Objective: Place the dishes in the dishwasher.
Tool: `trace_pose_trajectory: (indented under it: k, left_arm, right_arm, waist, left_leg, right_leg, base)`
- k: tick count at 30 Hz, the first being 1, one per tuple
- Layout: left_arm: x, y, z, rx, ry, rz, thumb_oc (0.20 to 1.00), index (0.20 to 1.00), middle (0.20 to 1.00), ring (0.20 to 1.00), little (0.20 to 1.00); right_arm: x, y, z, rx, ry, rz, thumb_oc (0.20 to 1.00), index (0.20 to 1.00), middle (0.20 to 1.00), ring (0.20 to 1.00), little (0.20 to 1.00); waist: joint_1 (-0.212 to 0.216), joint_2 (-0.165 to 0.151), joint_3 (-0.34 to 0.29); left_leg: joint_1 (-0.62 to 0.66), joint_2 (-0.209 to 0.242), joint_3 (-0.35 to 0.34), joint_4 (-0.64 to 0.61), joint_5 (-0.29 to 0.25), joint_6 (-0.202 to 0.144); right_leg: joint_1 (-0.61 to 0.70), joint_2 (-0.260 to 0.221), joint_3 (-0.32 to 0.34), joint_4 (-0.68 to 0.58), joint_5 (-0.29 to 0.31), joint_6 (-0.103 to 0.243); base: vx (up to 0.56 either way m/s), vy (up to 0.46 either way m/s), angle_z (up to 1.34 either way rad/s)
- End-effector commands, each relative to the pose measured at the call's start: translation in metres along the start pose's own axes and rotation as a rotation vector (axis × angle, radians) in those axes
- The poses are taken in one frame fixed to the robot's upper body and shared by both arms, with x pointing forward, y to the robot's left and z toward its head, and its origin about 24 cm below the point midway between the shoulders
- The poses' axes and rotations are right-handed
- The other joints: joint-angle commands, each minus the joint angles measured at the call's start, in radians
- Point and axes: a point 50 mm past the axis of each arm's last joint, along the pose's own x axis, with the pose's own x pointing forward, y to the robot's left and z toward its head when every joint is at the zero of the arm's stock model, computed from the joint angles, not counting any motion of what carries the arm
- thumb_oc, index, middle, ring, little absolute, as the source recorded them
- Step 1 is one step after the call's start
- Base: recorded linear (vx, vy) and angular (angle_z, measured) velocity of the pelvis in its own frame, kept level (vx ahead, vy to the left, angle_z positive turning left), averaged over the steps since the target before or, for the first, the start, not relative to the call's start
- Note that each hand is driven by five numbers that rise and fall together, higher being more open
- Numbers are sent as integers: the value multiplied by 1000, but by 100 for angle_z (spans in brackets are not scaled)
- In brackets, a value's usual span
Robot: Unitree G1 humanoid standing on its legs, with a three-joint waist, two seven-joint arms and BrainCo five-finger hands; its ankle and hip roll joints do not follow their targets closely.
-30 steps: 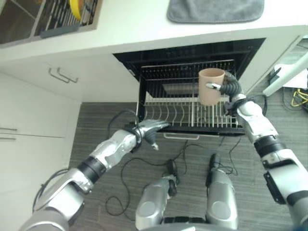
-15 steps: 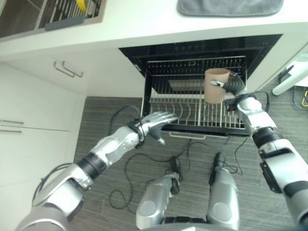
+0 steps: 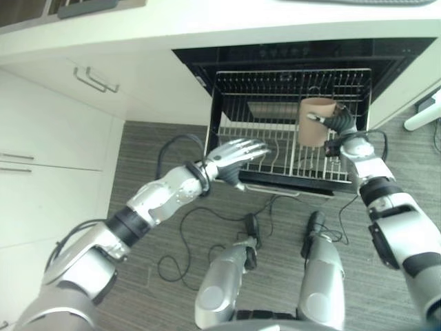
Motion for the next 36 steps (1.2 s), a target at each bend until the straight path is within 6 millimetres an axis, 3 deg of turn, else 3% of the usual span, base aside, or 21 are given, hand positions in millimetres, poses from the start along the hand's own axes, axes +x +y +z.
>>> trace_pose_trajectory:
  k: [1,4,9,10,13,14,17,19,24,25,28,30,34,36]
  left_arm:
    - [-1,35,13,31,-97,122,1000,1000,1000,1000,1000]
    - [0,36,14,28,-96,115,1000,1000,1000,1000,1000]
    - [-1,32,16,9,-111,69,1000,1000,1000,1000,1000]
    - [0,29,19,3,-122,56,1000,1000,1000,1000,1000]
    - [0,23,23,-8,-134,49,1000,1000,1000,1000,1000]
    - [0,21,23,-13,-138,57,1000,1000,1000,1000,1000]
    - [-1,21,22,-12,-127,40,1000,1000,1000,1000,1000]
    - [-6,15,17,-22,-65,36,1000,1000,1000,1000,1000]
    - [-22,-3,-10,-116,196,120,1000,1000,1000,1000,1000]
    - [-35,-19,-24,-198,331,213,1000,1000,1000,1000,1000]
    - [-43,-29,-30,-262,416,295,1000,1000,1000,1000,1000]
    - [-56,-36,-36,-327,511,430,1000,1000,1000,1000,1000]
    - [-75,-43,-39,-408,590,567,1000,1000,1000,1000,1000]
    - [-84,-49,-33,-518,597,652,1000,1000,1000,1000,1000]
  right_arm:
    - [8,-17,33,32,-90,-121,1000,1000,1000,1000,1000]
    - [7,-23,29,17,-84,-175,1000,1000,1000,1000,1000]
    - [2,-46,18,-125,-48,-452,1000,1000,1000,1000,1000]
    - [0,-55,21,-213,-62,-583,1000,1000,1000,1000,1000]
    - [-2,-63,30,-317,-81,-726,1000,1000,1000,1000,1000]
    - [-2,-61,41,-298,-121,-761,1000,1000,1000,1000,1000]
    - [-3,-60,45,-108,-135,-788,1000,1000,1000,1000,1000]
    - [-5,-43,58,155,-240,-669,1000,1000,1000,1000,1000]
    - [-32,-9,81,301,-469,-384,1000,1000,1000,1000,1000]
    - [-59,8,75,349,-545,-259,1000,1000,1000,1000,1000]
    - [-78,20,62,358,-567,-176,1000,1000,1000,1000,1000]
    - [-103,27,38,391,-576,-79,1000,1000,1000,1000,1000]
    - [-130,24,7,424,-550,-30,1000,1000,1000,1000,1000]
    - [-143,19,-6,432,-538,-2,1000,1000,1000,1000,1000]
  waist:
    - [19,44,1]
    - [17,47,1]
    - [8,53,1]
    - [8,61,1]
    - [9,79,1]
    - [10,92,1]
    - [11,98,1]
    - [6,91,1]
    - [-23,59,1]
    - [-49,31,1]
    - [-69,8,1]
    - [-89,-28,0]
    - [-101,-76,-52]
    - [-95,-107,-107]
  left_leg:
    - [-44,43,9,112,-38,-35]
    - [-52,42,11,115,-39,-34]
    - [-62,40,14,118,-47,-30]
    - [-65,37,14,118,-48,-27]
    - [-61,31,20,116,-49,-25]
    - [-56,28,24,111,-49,-23]
    - [-51,26,23,109,-49,-22]
    - [-45,30,25,108,-52,-21]
    - [-37,43,36,100,-52,-17]
    - [-15,54,46,93,-52,-14]
    - [14,62,52,85,-53,-14]
    - [62,78,66,73,-52,-13]
    - [119,104,83,62,-61,-17]
    - [184,124,92,37,-62,-24]
  right_leg:
    - [0,-29,54,-10,5,73]
    - [-7,-28,57,-9,6,73]
    - [-23,-22,73,-6,3,75]
    - [-26,-24,74,-6,4,76]
    - [-26,-26,76,-8,6,77]
    - [-23,-28,79,-13,5,76]
    - [-19,-28,82,-10,2,74]
    - [-13,-20,90,-7,-6,72]
    - [-11,0,107,-3,-19,68]
    - [6,15,118,-7,-26,65]
    - [32,25,122,-17,-28,65]
    - [84,29,116,-40,-26,66]
    - [152,27,88,-51,-43,67]
    - [241,39,55,-90,-49,62]
  base:
    - [0,0,0]
    - [0,0,0]
    - [0,16,-2]
    - [-2,45,-5]
    - [12,85,-1]
    - [22,102,-1]
    - [26,37,-5]
    - [62,20,-6]
    - [32,-8,-11]
    - [8,-37,-7]
    - [26,-42,-8]
    - [13,-96,-15]
    - [39,-117,-11]
    - [100,-191,-9]
